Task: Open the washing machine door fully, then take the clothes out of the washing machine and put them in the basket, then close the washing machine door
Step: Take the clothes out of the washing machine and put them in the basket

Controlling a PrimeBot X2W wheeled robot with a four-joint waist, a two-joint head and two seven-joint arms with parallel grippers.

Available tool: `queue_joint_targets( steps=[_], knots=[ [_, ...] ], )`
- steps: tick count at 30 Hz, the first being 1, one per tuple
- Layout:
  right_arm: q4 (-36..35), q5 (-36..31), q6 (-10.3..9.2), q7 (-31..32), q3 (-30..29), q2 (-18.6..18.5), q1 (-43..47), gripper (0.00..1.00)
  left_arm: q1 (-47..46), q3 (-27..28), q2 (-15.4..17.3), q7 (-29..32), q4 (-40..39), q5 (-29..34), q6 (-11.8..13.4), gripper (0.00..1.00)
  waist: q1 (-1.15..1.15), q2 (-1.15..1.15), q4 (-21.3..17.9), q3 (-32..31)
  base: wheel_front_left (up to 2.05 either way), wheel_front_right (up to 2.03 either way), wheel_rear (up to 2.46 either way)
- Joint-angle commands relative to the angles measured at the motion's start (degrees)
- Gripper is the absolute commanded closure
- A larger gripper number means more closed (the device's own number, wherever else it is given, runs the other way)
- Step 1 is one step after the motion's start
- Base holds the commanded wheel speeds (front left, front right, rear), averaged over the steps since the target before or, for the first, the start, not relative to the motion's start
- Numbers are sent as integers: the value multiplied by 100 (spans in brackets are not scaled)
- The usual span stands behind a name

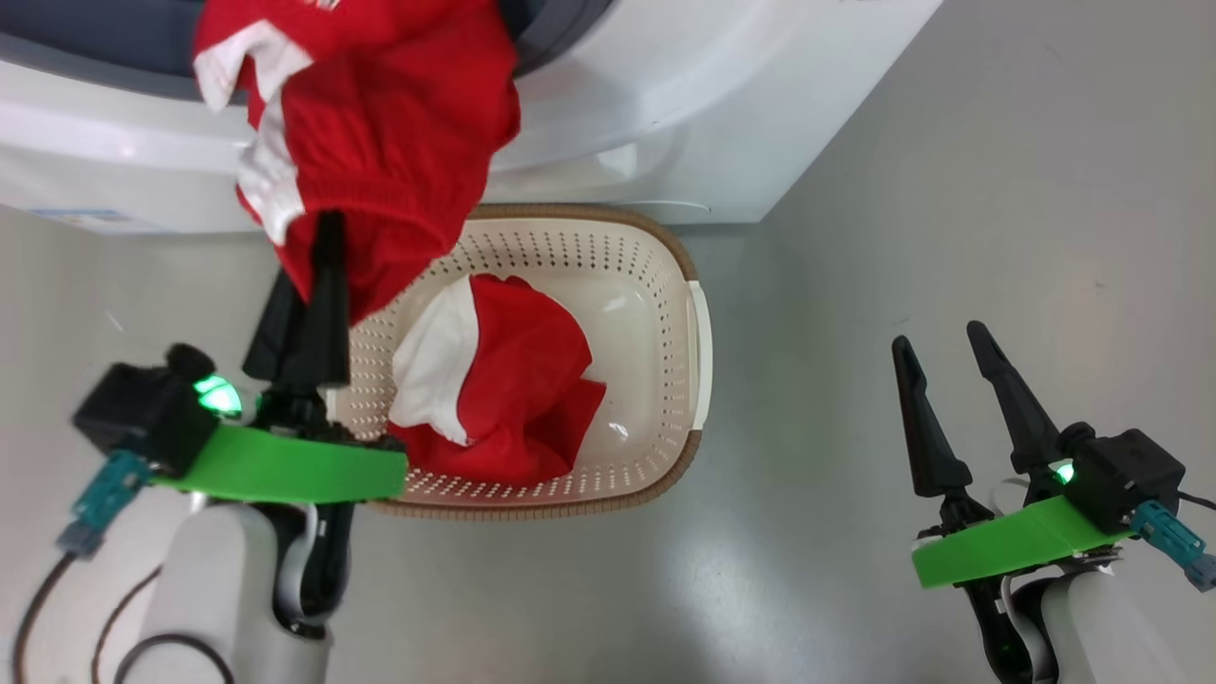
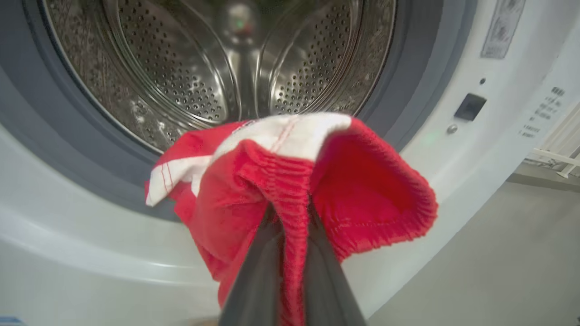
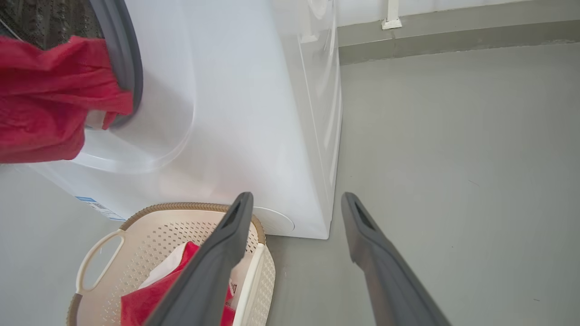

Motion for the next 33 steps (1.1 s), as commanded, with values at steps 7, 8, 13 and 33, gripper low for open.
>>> queue_joint_targets(
  steps=[7,8,13,33],
  knots=[
    [-178,29,28,-37,181,-14,-127,0,-105,-168,230,-21,975,10,-32,100,0,0,-93,349,0,0,0],
    [-184,31,28,-37,188,-14,-147,0,-147,-225,247,-21,1133,22,-32,100,0,0,-105,393,0,0,0],
    [-213,52,28,-37,213,-14,-235,0,-369,-389,315,-21,1865,8,-32,100,0,0,-182,587,0,0,0],
    [-298,116,28,-37,346,-14,-496,0,-1495,-972,589,-21,4030,-85,-32,100,0,0,-367,1357,0,0,0]
  ],
)
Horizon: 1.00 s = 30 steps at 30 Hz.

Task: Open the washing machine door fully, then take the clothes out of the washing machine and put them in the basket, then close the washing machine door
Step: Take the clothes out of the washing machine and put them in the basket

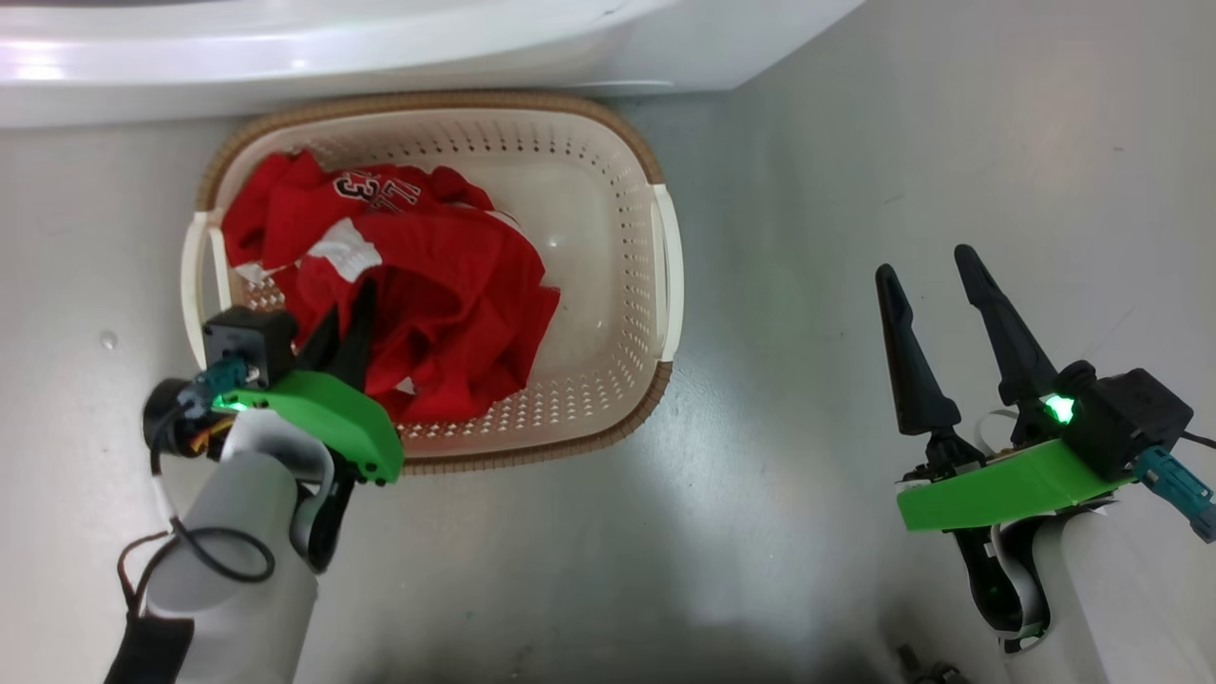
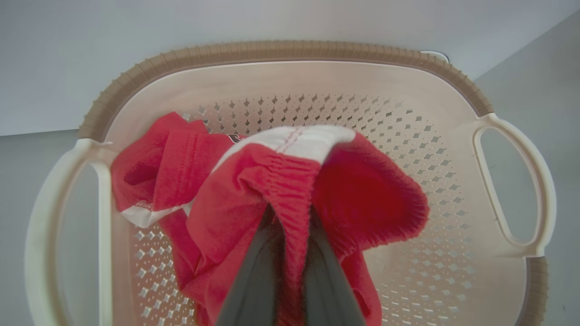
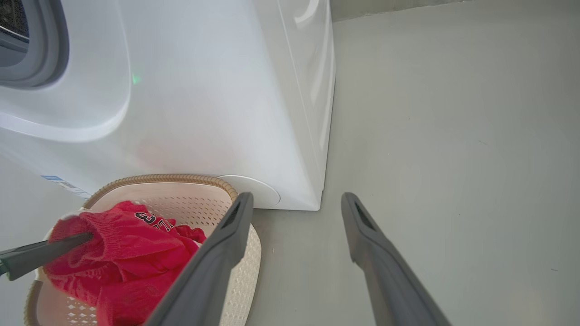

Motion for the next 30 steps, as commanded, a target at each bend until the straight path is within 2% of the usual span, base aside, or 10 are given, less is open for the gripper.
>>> queue_joint_targets(
  steps=[1,9,13,14,23,30],
  knots=[
    [-137,56,28,-37,142,1,59,0,7,79,211,-28,69,-52,-32,100,0,0,-41,116,0,0,0],
    [-131,53,28,-37,169,1,12,0,-386,-118,253,-28,780,-187,-32,100,0,0,-95,192,0,0,0],
    [-120,49,28,-37,146,1,3,0,-435,-185,256,-28,864,-265,-32,5,0,0,-98,146,0,0,0],
    [-116,49,28,-37,145,1,1,0,-433,-198,260,-28,878,-283,-32,0,0,0,-99,127,0,0,0],
    [-49,30,28,-37,139,1,14,0,-265,-171,274,-28,791,-445,-32,0,0,0,-78,-172,0,0,0],
    [57,17,28,-37,135,1,86,0,134,63,293,-28,406,-465,-32,0,0,0,-65,-670,0,0,0]
  ],
)
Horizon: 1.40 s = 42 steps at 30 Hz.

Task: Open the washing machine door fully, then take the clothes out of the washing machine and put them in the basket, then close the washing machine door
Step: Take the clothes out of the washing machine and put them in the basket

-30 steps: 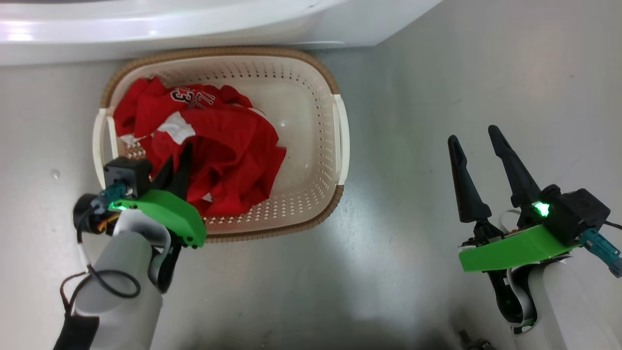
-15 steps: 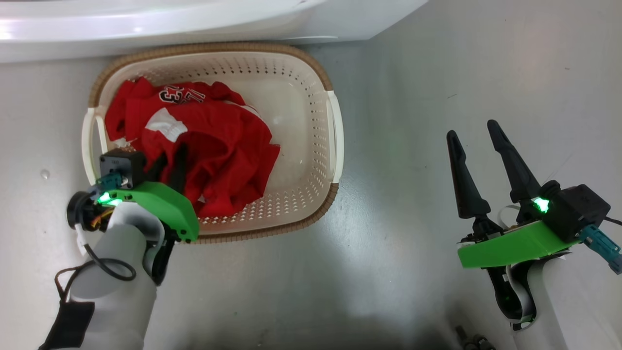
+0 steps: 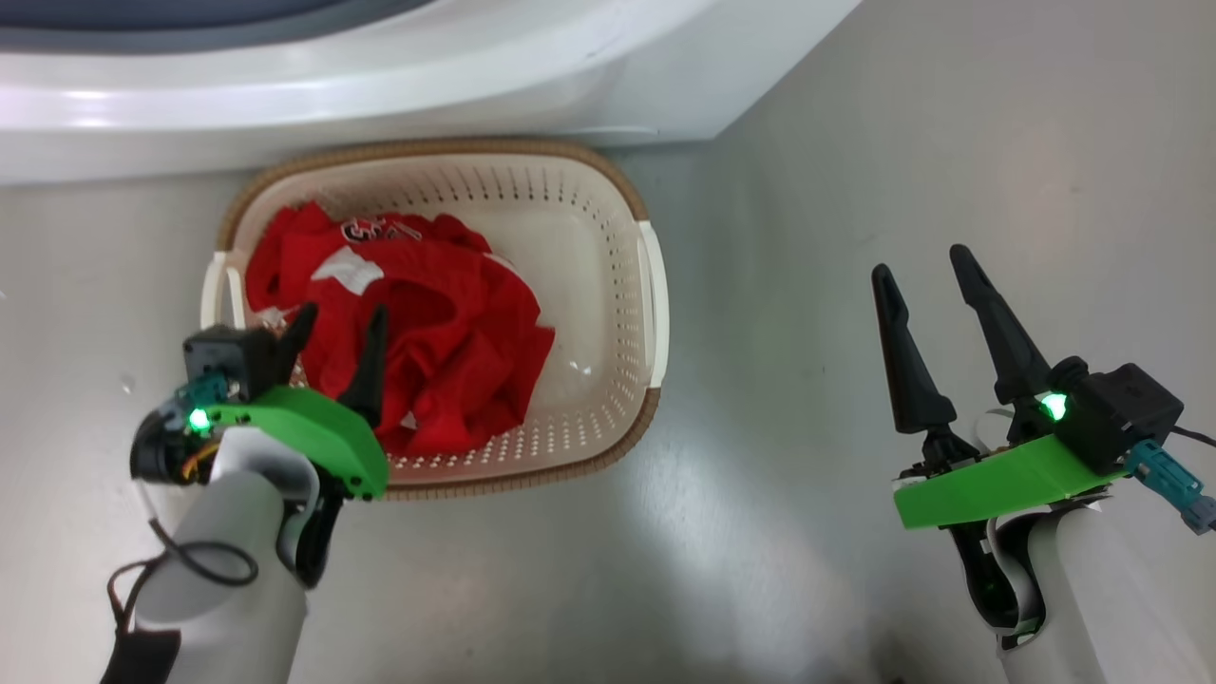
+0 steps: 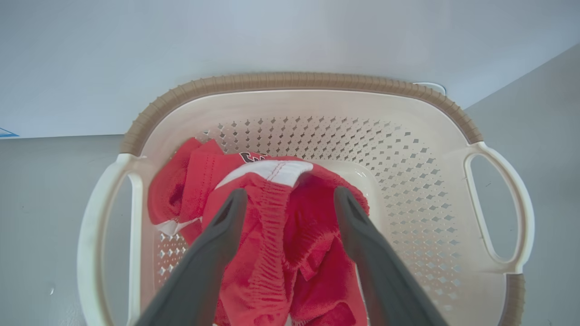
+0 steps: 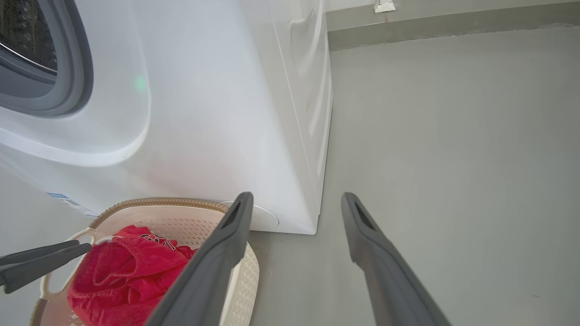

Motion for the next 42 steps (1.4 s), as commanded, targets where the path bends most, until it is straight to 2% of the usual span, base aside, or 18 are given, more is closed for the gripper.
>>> queue_joint_targets(
  steps=[1,25,42],
  knots=[
    [-78,18,28,-37,120,4,178,0,269,176,229,-28,-124,-22,-32,0,0,0,13,-255,0,0,0],
    [322,-2,28,-37,80,4,1033,0,2225,1304,67,-28,-1818,648,-32,0,0,0,95,-2438,0,0,0],
    [270,-41,28,-37,-47,4,1808,0,3412,1499,17,-28,-3286,920,-32,0,0,0,104,-3510,0,0,0]
  ],
)
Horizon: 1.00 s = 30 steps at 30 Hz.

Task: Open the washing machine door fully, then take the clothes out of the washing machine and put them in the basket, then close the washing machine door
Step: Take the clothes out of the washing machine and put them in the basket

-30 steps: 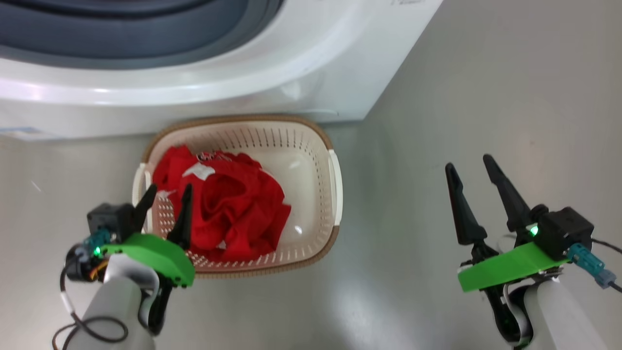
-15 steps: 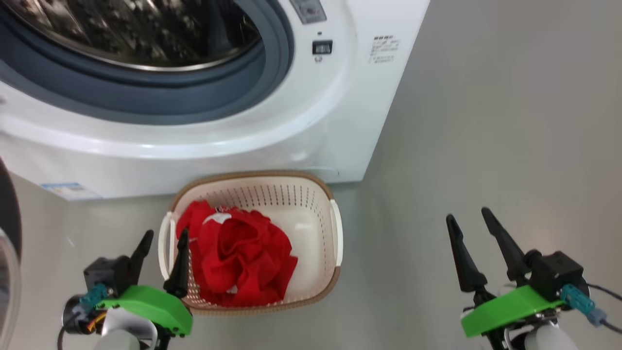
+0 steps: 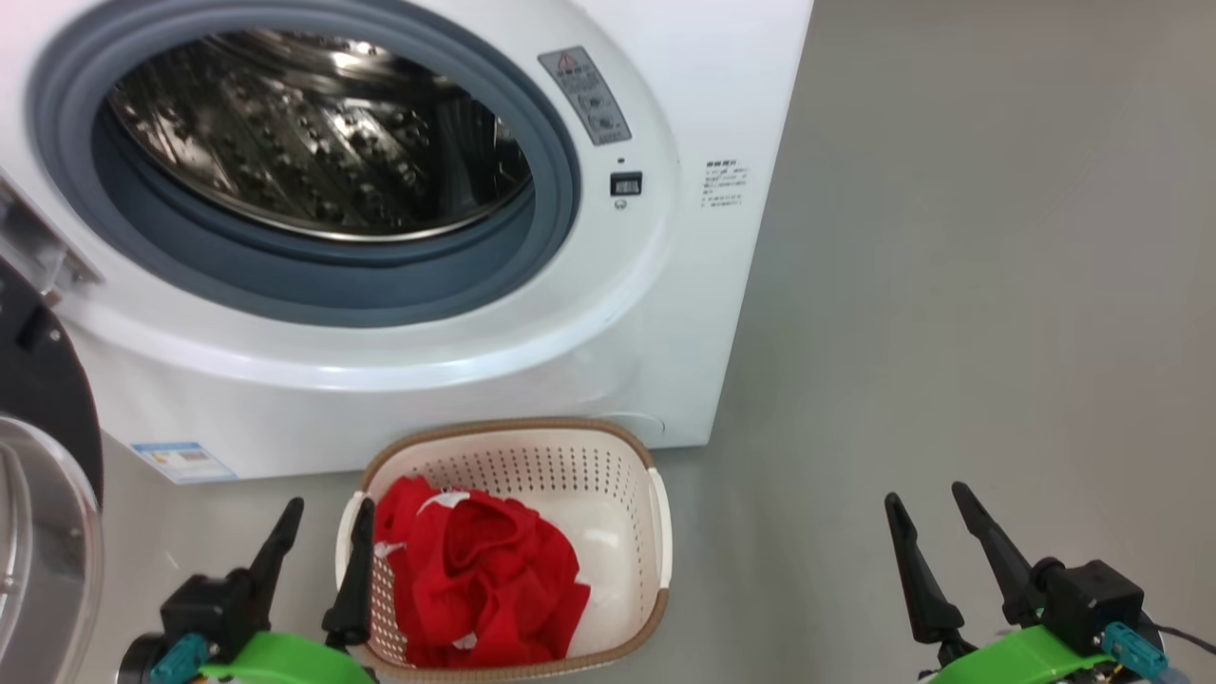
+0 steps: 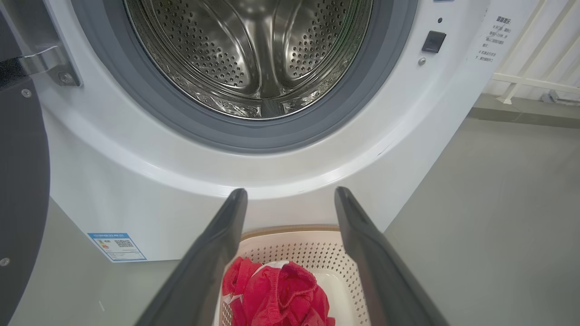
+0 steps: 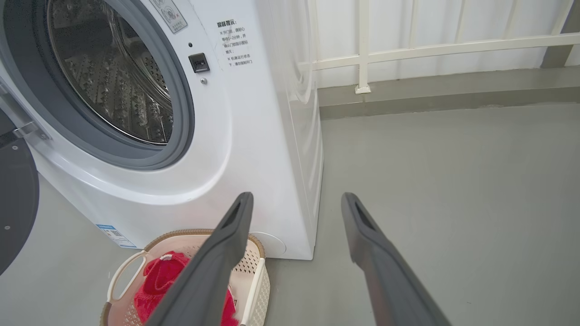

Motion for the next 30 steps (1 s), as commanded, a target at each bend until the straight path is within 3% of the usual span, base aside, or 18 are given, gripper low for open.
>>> queue_joint_targets(
  steps=[1,30],
  knots=[
    [-177,-36,28,-37,99,-27,58,0,149,260,103,-28,-334,76,-32,0,0,0,10,-239,0,0,0],
    [-509,-71,28,-37,-242,-60,795,0,1752,836,-104,-28,-2077,260,-32,0,0,0,92,-818,0,0,0]
  ],
)
